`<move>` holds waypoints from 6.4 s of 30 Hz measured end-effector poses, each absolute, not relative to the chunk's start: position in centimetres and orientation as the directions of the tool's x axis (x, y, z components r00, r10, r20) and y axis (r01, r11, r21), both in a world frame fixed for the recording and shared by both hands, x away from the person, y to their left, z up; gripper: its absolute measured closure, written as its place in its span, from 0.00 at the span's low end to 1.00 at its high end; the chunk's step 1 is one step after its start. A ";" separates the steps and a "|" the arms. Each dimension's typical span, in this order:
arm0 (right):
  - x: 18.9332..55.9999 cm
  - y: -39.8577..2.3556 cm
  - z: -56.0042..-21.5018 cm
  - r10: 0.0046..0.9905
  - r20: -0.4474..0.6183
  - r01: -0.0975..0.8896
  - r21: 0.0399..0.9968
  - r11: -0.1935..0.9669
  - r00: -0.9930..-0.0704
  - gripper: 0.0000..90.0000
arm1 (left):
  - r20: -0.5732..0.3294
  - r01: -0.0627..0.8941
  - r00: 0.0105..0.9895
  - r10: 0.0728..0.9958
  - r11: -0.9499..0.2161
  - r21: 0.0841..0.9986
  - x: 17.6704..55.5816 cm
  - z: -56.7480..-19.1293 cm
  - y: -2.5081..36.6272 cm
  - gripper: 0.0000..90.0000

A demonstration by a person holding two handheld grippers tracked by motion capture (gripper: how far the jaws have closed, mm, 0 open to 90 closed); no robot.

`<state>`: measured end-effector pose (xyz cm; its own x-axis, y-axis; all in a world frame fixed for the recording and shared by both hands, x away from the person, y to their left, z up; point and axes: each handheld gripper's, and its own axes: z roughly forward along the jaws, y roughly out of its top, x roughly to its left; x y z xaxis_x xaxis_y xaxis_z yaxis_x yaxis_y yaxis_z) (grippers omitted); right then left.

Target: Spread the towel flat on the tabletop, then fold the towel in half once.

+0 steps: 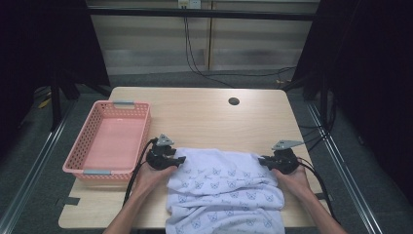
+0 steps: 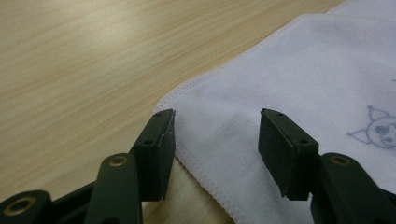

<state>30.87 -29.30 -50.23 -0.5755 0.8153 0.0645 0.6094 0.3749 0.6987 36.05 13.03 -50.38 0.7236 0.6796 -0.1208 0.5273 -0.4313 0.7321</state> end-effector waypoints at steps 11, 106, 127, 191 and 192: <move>29.7 -28.6 -50.0 0.803 0.083 0.619 0.686 0.384 -0.590 0.92 | -0.196 0.532 0.784 0.589 -0.475 0.701 35.0 -50.3 12.9 0.96; 25.2 -28.5 -49.5 0.805 0.015 0.610 0.661 0.437 -0.593 0.90 | -0.189 0.496 0.827 0.529 -0.530 0.688 30.3 -49.8 13.1 0.76; 19.7 -28.4 -49.0 0.716 0.150 0.620 0.639 0.456 -0.682 0.81 | -0.272 0.499 0.860 0.432 -0.598 0.627 23.8 -49.0 14.8 0.85; 21.3 -30.1 -48.5 0.813 0.073 0.626 0.679 0.383 -0.577 0.65 | -0.207 0.475 0.857 0.473 -0.564 0.676 26.6 -48.6 11.6 0.65; 22.1 -30.3 -48.2 0.823 0.070 0.615 0.700 0.362 -0.564 0.64 | -0.214 0.482 0.850 0.482 -0.546 0.685 27.3 -48.6 11.7 0.65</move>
